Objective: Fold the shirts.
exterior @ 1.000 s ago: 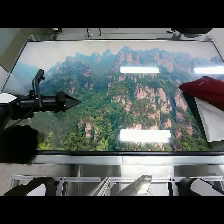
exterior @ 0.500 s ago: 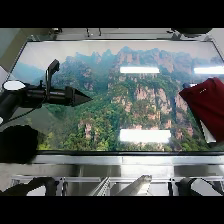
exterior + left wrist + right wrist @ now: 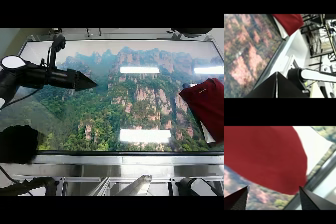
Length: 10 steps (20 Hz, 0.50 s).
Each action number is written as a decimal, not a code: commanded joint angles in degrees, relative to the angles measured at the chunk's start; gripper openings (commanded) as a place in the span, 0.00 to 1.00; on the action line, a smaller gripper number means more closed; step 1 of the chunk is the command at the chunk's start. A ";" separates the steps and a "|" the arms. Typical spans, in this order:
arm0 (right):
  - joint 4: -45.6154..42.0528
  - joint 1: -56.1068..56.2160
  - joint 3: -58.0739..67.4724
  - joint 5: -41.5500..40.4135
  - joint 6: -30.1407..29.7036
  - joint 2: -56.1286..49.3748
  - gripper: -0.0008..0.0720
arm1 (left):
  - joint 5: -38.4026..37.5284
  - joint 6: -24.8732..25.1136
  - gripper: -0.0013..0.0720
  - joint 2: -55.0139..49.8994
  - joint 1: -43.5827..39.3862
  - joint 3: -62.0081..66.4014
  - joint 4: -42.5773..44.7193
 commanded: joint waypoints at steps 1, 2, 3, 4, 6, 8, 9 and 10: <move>10.51 3.37 2.86 0.83 -3.39 6.23 0.98 | -2.40 -4.50 0.02 0.20 1.18 5.51 0.11; 12.13 6.27 2.19 0.83 -3.67 8.52 0.98 | -1.90 -4.81 0.02 1.42 1.62 5.22 0.24; 12.70 9.57 1.18 0.76 -3.69 10.64 0.95 | -1.11 -4.81 0.02 3.15 1.97 4.07 0.48; 12.94 13.51 -0.37 0.57 -3.89 12.81 0.64 | 0.07 -4.85 0.02 5.49 1.81 1.64 1.22; 12.96 22.18 -5.05 0.52 -3.89 17.05 0.04 | 1.11 -5.22 0.02 10.43 0.70 -4.85 2.95; 13.14 31.17 -11.45 0.11 -3.82 21.20 0.03 | 1.25 -5.31 0.02 15.45 -1.18 -13.03 3.15; 13.88 35.34 -15.10 -0.70 -3.56 23.30 0.03 | 2.01 -5.31 0.02 17.94 -2.38 -17.38 3.15; 15.45 39.67 -19.52 -2.62 -3.04 25.64 0.03 | 3.39 -5.29 0.02 20.59 -3.69 -22.08 3.15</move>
